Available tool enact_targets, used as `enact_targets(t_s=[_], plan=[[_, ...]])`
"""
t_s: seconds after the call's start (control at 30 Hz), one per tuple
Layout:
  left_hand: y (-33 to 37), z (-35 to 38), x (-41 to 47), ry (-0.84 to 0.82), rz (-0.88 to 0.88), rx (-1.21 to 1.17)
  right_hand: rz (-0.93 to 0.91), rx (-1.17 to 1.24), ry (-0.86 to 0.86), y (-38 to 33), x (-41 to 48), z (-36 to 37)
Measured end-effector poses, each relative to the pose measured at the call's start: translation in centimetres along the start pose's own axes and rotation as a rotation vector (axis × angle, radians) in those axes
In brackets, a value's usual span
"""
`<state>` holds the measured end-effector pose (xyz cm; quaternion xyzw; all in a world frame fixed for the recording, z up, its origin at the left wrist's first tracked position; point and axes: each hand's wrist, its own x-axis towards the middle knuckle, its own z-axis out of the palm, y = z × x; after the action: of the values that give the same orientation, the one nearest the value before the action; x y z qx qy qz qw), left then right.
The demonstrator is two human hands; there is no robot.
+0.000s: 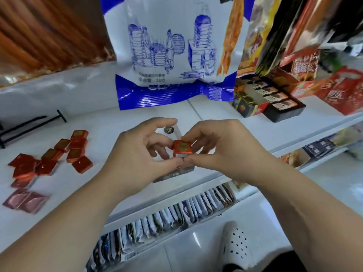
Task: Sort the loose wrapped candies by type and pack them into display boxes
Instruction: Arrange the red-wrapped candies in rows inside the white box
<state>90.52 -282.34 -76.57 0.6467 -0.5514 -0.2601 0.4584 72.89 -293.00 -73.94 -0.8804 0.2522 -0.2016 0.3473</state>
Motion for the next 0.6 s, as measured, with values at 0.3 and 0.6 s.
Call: enact_targets(t_s=[0.3, 0.6], plan=[[-1.8, -0.6, 0.8, -0.183, -0.099, 0.678, 0.048, -0.165, -0.088, 3.6, 0.7, 1.0], [-3.7, -1.6, 0.5, -0.141, -0.098, 0.597, 0.06, -0.152, -0.133, 4.0, 1.6, 1.3]])
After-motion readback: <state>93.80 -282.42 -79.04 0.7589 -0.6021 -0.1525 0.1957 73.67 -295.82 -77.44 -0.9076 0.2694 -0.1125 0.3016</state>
